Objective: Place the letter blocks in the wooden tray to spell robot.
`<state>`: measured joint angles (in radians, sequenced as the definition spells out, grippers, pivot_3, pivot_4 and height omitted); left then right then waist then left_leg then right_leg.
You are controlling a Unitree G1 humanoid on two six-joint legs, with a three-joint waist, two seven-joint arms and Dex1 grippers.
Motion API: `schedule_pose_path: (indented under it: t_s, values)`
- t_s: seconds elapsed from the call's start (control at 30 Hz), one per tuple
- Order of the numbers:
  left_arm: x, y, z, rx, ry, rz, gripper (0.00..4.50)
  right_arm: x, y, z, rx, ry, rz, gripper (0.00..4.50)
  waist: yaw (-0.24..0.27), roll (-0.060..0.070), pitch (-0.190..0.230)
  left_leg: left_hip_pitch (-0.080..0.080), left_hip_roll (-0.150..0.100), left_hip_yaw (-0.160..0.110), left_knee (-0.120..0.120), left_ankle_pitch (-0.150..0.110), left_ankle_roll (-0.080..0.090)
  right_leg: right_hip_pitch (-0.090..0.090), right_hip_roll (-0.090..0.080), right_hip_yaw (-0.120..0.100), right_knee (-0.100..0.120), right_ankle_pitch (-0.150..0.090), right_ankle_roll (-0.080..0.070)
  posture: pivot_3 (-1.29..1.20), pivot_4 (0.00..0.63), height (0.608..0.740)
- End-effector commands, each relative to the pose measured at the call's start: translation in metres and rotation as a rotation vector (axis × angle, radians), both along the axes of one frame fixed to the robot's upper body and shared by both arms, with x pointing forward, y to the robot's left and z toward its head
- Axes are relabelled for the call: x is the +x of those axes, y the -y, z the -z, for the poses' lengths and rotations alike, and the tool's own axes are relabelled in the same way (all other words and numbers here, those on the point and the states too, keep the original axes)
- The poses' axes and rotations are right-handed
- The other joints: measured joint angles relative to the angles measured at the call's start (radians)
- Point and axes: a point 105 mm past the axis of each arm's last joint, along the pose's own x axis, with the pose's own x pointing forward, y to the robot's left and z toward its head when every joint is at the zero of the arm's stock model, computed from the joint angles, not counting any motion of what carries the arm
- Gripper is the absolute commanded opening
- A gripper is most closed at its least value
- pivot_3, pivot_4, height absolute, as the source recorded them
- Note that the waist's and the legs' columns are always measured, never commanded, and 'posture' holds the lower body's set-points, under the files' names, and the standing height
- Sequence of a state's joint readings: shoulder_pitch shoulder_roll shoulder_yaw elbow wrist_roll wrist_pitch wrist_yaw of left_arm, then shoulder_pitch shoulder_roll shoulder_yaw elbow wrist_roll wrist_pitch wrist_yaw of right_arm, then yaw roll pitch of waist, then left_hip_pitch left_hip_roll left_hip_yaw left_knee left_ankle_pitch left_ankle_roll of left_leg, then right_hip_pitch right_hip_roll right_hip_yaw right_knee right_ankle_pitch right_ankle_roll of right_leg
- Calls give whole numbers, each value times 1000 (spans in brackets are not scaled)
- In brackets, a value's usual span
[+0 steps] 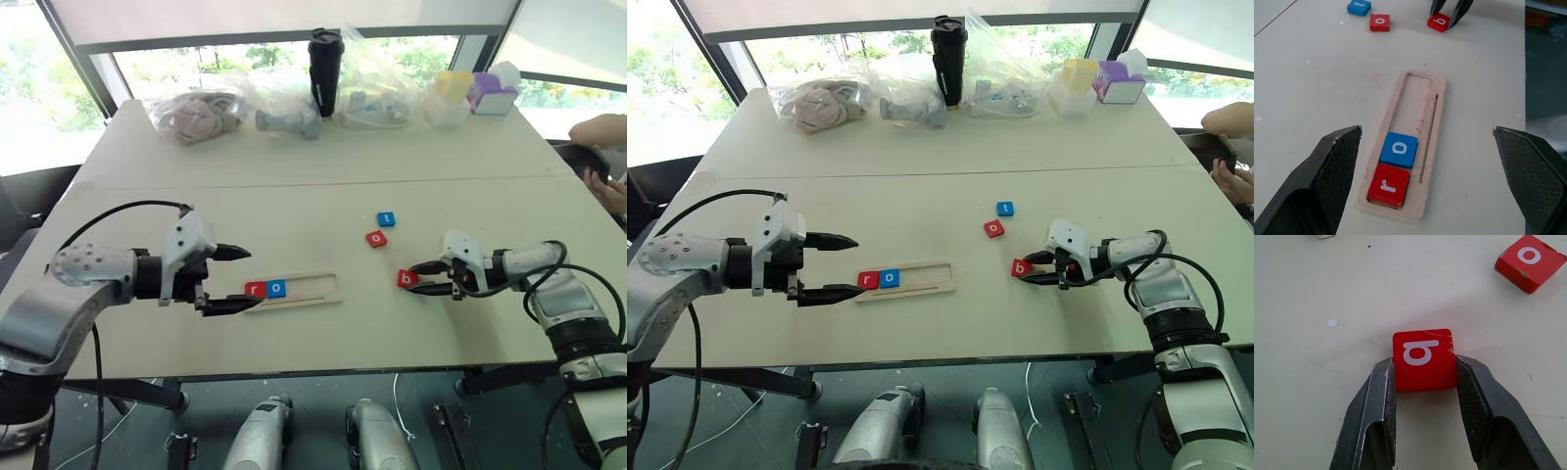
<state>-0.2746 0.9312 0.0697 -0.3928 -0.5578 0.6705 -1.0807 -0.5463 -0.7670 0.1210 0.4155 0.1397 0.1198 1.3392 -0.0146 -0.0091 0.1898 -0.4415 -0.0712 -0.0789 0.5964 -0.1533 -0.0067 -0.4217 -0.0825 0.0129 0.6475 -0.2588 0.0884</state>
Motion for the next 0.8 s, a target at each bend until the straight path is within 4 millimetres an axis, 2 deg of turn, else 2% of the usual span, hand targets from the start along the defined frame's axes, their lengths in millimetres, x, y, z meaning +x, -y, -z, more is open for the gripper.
schedule_pose_path:
  t_s: [0.03,0.17,0.33,0.53,0.8]
  values:
    - [1,-20,-9,21,30,-67,4500,6,-53,-46,64,105,-120,1157,-14,0,0,0,0,0,0,0,0,-2,0,1,1,0,0,0,150,740]
    - [1,-36,-1,85,20,-105,4500,12,-106,-46,68,133,-165,1157,-21,0,0,0,1,-1,-1,0,0,-3,1,1,3,0,-1,0,150,740]
    - [-5,-38,1,99,13,-108,4500,15,-147,-32,26,165,-234,1157,0,0,0,-1,0,0,-1,0,-1,-4,0,1,0,0,0,0,150,740]
    - [-14,-42,15,147,-6,-128,4500,11,-173,-22,18,150,-294,1157,-1,0,0,-1,-1,0,-1,-2,-3,-3,-1,1,1,1,-1,0,150,740]
    - [-18,-38,18,128,-2,-144,4500,-1,-184,-18,15,123,-355,1157,-1,0,0,-1,0,0,-2,-1,-3,-4,1,1,2,1,-1,0,150,740]
